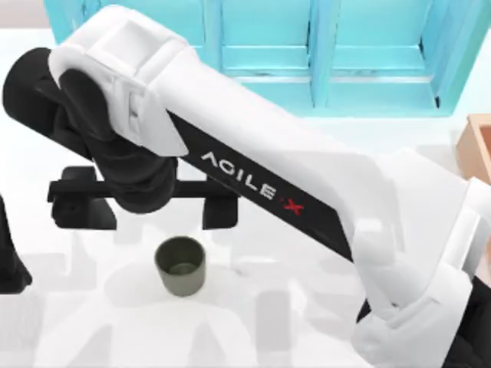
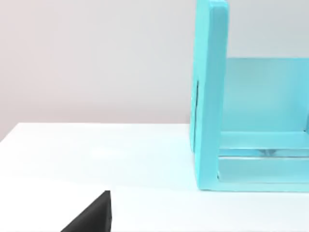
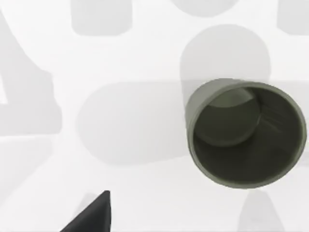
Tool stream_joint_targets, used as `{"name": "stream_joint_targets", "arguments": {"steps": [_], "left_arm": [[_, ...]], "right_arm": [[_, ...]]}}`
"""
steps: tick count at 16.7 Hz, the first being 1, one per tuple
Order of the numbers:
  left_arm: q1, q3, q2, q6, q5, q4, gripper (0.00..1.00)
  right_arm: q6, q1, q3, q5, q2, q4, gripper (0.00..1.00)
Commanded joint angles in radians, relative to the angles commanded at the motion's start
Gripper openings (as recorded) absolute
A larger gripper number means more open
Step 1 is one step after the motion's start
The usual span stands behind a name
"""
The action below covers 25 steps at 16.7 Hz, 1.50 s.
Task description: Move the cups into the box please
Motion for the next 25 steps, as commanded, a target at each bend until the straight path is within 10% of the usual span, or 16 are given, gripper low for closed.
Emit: {"name": "stream_joint_targets", "arguments": {"steps": [25], "left_arm": [[0.000,0.000,0.000,0.000,0.000,0.000,1.00]], "right_arm": [[0.000,-0.003,0.654,0.010,0.518,-0.128,1.00]]}}
